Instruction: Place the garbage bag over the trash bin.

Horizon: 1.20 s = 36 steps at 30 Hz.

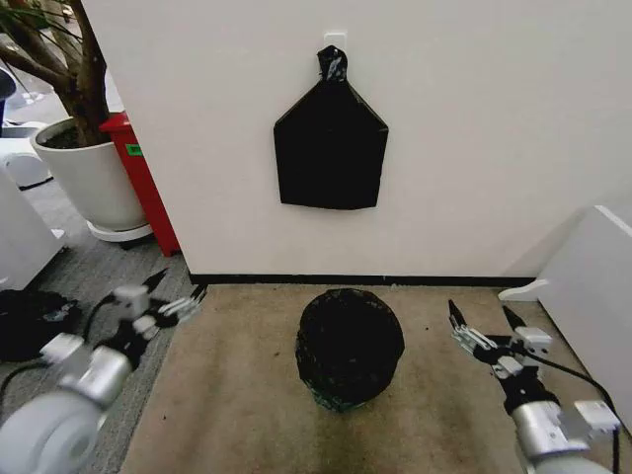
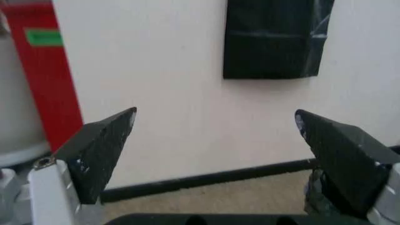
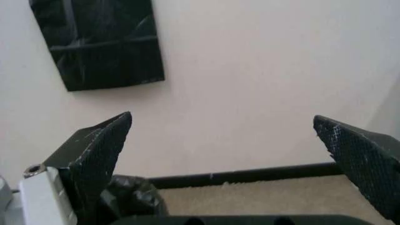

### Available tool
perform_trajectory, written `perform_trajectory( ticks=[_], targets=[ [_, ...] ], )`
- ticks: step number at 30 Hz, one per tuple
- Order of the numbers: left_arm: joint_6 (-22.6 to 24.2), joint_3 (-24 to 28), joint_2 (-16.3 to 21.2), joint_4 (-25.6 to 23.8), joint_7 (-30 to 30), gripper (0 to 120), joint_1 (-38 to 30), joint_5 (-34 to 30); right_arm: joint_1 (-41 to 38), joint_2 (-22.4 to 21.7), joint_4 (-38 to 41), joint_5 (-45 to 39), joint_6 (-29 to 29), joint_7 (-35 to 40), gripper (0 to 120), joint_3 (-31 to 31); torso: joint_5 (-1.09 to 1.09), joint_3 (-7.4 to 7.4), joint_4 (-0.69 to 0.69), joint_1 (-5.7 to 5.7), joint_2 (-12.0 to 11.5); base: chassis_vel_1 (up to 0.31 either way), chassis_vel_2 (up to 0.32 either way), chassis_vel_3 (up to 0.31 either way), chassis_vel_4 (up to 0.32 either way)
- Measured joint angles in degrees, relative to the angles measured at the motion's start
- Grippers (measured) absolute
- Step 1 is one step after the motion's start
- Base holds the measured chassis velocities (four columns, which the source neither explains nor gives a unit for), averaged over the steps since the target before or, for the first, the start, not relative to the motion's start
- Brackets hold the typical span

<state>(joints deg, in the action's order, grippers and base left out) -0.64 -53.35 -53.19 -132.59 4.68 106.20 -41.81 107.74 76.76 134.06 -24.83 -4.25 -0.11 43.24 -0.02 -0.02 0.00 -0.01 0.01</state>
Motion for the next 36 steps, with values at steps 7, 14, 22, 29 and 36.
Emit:
perform_trajectory(
  ticks=[7,14,22,29,36],
  targets=[
    [-2.2,-4.1,-9.7,-5.8,2.9,100,8.4,3.8,4.5,4.2,0.6,0.6,-4.7,-4.4,100,1.7,0.02,0.00,0.01,0.00,0.0,0.000,0.000,0.000,0.000],
    [-3.2,-3.8,-16.9,-9.5,4.2,100,14.0,7.3,7.8,4.9,0.2,-3.6,-7.1,-9.1,100,4.5,0.03,0.01,0.01,0.00,0.0,0.000,0.000,0.000,0.000],
    [-2.6,-1.4,-17.1,-10.5,3.9,100,13.7,9.9,9.7,4.8,-0.4,-5.0,-8.7,-11.5,100,5.4,0.02,0.02,-0.01,0.00,0.0,0.000,0.000,0.000,0.000],
    [-2.6,0.2,-17.7,-10.6,3.8,100,13.8,11.4,9.8,5.6,-0.5,-4.7,-9.0,-11.9,100,5.1,0.02,0.02,0.00,0.00,0.0,0.000,0.000,0.000,0.000],
    [-2.7,0.4,-17.7,-10.4,3.5,100,13.9,11.8,9.8,5.7,-0.4,-4.5,-8.9,-11.8,100,5.0,0.02,0.02,0.00,0.00,0.0,0.000,0.000,0.000,0.000]
  ],
)
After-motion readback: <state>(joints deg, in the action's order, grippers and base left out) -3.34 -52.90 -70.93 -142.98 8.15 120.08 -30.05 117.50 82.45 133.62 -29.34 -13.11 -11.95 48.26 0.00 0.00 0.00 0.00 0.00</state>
